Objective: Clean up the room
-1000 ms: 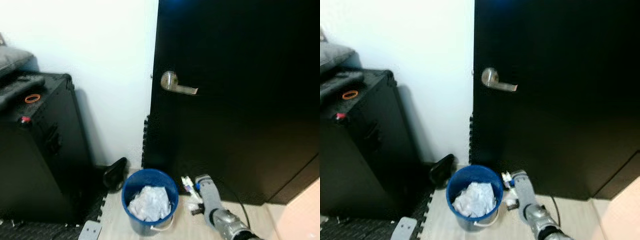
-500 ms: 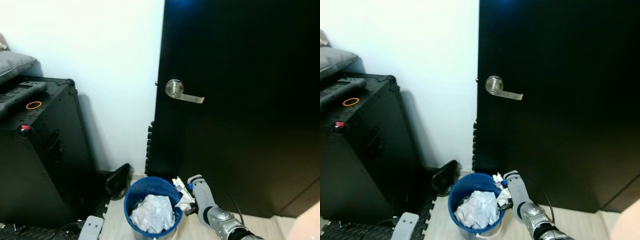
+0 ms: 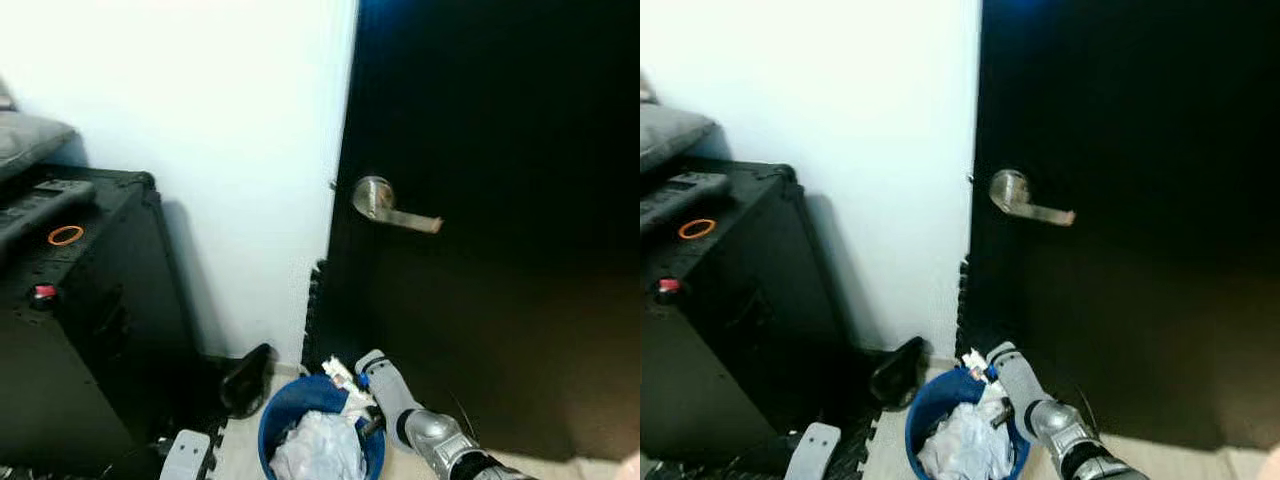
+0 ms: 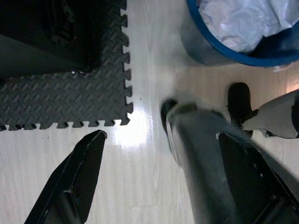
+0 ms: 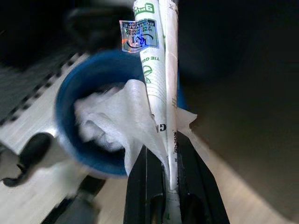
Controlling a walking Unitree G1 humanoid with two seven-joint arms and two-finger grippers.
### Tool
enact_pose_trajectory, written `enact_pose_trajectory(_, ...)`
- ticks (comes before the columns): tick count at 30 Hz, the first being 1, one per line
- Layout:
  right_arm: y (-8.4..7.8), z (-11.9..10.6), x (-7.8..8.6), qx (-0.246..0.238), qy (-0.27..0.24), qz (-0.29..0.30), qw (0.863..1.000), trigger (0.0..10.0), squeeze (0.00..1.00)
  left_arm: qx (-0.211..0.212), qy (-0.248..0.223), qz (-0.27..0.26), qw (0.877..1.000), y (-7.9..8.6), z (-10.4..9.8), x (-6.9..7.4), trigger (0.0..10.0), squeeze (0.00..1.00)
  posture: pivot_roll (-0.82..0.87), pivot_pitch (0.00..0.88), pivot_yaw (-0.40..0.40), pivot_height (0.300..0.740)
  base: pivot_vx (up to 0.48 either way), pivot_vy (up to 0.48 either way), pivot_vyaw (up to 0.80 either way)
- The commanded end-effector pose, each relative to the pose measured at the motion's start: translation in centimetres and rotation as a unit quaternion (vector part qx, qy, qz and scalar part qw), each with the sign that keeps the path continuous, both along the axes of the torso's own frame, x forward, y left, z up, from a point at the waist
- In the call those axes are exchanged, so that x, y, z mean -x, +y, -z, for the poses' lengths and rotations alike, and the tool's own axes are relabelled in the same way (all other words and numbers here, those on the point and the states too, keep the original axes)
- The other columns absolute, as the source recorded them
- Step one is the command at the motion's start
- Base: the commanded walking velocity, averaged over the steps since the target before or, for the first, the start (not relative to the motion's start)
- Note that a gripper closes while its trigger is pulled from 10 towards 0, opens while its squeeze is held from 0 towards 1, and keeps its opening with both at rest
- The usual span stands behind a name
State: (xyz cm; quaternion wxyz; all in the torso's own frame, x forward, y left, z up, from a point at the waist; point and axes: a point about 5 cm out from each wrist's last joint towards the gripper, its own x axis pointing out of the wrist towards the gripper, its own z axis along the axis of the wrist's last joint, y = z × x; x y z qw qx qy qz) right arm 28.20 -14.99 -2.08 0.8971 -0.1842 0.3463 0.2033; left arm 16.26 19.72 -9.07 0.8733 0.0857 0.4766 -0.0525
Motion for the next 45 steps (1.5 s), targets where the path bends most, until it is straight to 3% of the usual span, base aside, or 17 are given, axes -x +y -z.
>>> enact_pose_trajectory(1, 0.1, 0.4, 0.4, 0.010, 0.009, 0.005, 1.000, 10.0, 0.00, -0.004, 0.010, 0.001, 1.000, 0.2, 0.1, 0.4, 10.0, 0.00, 0.03, 0.000, -0.080, 0.740, 0.270, 0.000, 0.00)
enact_pose_trajectory(6, -0.1, 0.5, 0.4, 0.026, 0.012, 0.007, 1.000, 10.0, 0.00, 0.002, 0.011, -0.009, 1.000, 0.2, 0.2, 0.4, 10.0, 0.00, 0.03, 0.000, -0.082, 0.740, 0.054, 0.000, 0.00)
enact_pose_trajectory(14, -1.9, 1.5, 1.7, 0.070, 0.052, 0.032, 0.996, 10.0, 0.00, 0.003, 0.021, 0.011, 1.000, -0.1, 0.4, 0.7, 10.0, 0.00, 0.03, 0.000, -0.080, 0.740, 0.000, 0.000, -0.44)
enact_pose_trajectory(20, -1.9, 1.9, 2.1, 0.075, 0.069, 0.026, 0.994, 10.0, 0.00, 0.002, 0.026, 0.013, 1.000, -0.2, 0.5, 1.0, 10.0, 0.00, 0.03, 0.000, -0.081, 0.740, 0.000, 0.000, 0.00)
enact_pose_trajectory(27, -0.8, 1.8, 1.9, 0.048, 0.060, 0.014, 0.997, 10.0, 0.00, 0.001, 0.031, 0.016, 0.999, -0.4, 0.6, 1.4, 10.0, 0.00, 0.03, 0.000, -0.084, 0.740, 0.000, 0.000, 0.00)
enact_pose_trajectory(28, -0.9, 1.7, 1.8, 0.052, 0.059, 0.018, 0.997, 10.0, 0.84, 0.001, 0.032, 0.017, 0.999, -0.4, 0.7, 1.4, 10.0, 0.00, 0.03, 0.000, -0.083, 0.740, 0.000, 0.000, 0.00)
enact_pose_trajectory(30, -0.9, 1.7, 1.8, 0.055, 0.058, 0.021, 0.997, 10.0, 0.84, 0.001, 0.033, 0.017, 0.999, -0.5, 0.7, 1.5, 10.0, 0.00, 0.03, 0.000, -0.084, 0.740, 0.000, 0.000, 0.00)
enact_pose_trajectory(31, -0.9, 1.6, 1.7, 0.055, 0.056, 0.024, 0.997, 10.0, 1.00, 0.001, 0.033, 0.018, 0.999, -0.5, 0.7, 1.5, 10.0, 0.00, 0.03, 0.000, -0.086, 0.740, 0.000, 0.000, 0.00)
enact_pose_trajectory(45, -1.6, 1.6, 1.7, 0.055, 0.045, 0.074, 0.995, 10.0, 1.00, 0.004, 0.032, 0.021, 0.999, -1.3, 0.7, 1.2, 10.0, 0.00, 0.03, 0.000, -0.096, 0.740, 0.000, 0.000, 0.00)
